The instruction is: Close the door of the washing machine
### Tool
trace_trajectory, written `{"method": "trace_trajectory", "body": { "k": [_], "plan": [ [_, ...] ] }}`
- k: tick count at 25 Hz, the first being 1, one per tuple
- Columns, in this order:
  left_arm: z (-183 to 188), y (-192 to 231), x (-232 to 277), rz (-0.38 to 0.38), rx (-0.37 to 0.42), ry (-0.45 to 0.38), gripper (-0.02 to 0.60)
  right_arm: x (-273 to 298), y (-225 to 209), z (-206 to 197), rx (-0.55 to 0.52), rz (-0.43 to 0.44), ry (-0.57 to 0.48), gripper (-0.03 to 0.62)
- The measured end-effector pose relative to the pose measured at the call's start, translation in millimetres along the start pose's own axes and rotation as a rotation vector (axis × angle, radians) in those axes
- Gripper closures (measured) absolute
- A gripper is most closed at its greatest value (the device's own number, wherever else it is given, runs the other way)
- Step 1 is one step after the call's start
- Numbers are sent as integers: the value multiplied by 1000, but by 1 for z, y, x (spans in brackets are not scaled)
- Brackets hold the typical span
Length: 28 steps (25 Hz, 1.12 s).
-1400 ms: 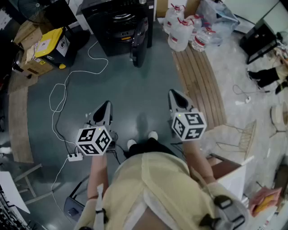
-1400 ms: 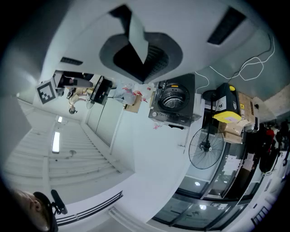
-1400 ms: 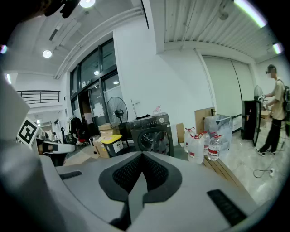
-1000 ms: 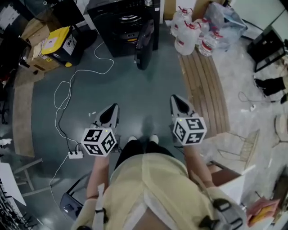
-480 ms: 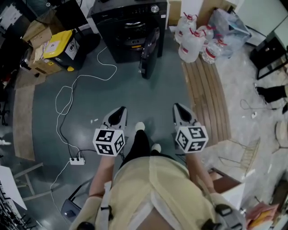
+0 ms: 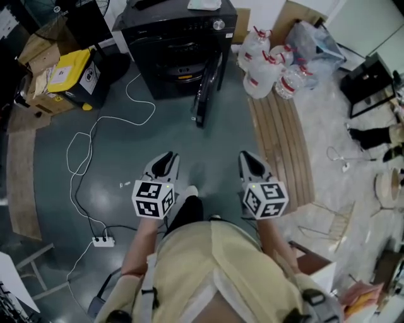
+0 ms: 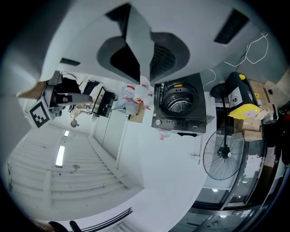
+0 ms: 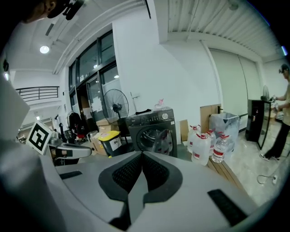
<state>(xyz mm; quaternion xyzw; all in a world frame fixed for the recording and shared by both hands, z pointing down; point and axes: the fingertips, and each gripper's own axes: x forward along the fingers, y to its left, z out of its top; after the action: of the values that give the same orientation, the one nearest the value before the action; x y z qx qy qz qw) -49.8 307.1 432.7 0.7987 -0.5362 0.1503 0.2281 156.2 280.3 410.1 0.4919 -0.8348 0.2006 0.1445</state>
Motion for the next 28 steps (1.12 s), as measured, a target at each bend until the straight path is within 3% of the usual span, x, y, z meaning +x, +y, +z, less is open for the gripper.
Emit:
{"method": "trace_trajectory", "body": {
  "k": [10, 17, 28],
  "plan": [
    [19, 52, 40, -63, 8, 7, 467, 55, 3, 11, 18, -82, 34, 588],
    [22, 51, 86, -111, 23, 40, 431, 82, -20, 17, 24, -118, 52, 588],
    [49, 48, 177, -101, 43, 38, 417, 176, -78, 53, -4, -60, 74, 588]
  ]
}}
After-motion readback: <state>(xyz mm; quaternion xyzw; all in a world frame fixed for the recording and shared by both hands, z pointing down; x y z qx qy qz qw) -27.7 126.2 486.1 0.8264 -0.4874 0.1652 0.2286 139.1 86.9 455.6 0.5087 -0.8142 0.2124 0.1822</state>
